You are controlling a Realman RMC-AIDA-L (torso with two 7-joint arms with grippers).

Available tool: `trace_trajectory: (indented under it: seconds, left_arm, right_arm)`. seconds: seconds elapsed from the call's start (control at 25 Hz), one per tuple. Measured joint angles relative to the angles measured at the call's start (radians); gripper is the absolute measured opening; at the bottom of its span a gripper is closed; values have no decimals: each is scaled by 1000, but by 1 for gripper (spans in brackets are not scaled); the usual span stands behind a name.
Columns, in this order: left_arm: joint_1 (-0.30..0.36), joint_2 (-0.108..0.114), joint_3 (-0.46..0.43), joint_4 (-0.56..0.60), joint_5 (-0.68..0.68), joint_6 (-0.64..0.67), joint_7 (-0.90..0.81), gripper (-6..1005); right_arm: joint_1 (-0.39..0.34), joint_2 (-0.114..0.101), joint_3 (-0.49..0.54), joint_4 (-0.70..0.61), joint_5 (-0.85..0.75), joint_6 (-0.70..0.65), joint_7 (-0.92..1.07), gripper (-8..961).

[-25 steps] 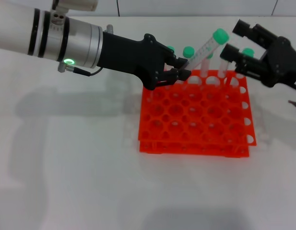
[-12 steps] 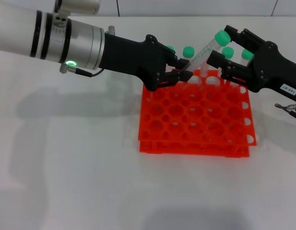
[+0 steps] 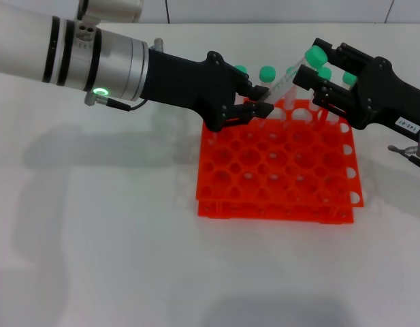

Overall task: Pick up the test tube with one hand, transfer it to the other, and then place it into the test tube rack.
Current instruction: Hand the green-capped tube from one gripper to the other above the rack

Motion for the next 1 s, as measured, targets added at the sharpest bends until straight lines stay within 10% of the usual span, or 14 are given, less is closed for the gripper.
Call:
trace_trajectory:
  seconds: [0.32, 1.0]
  left_arm:
    - [0, -7, 0, 1, 4, 0, 4, 194]
    - [0, -14, 17, 13, 5, 0, -54, 193]
  right_arm:
    - [7, 0, 0, 1, -5, -5, 12, 419]
    - [14, -5, 7, 11, -3, 19, 29, 247]
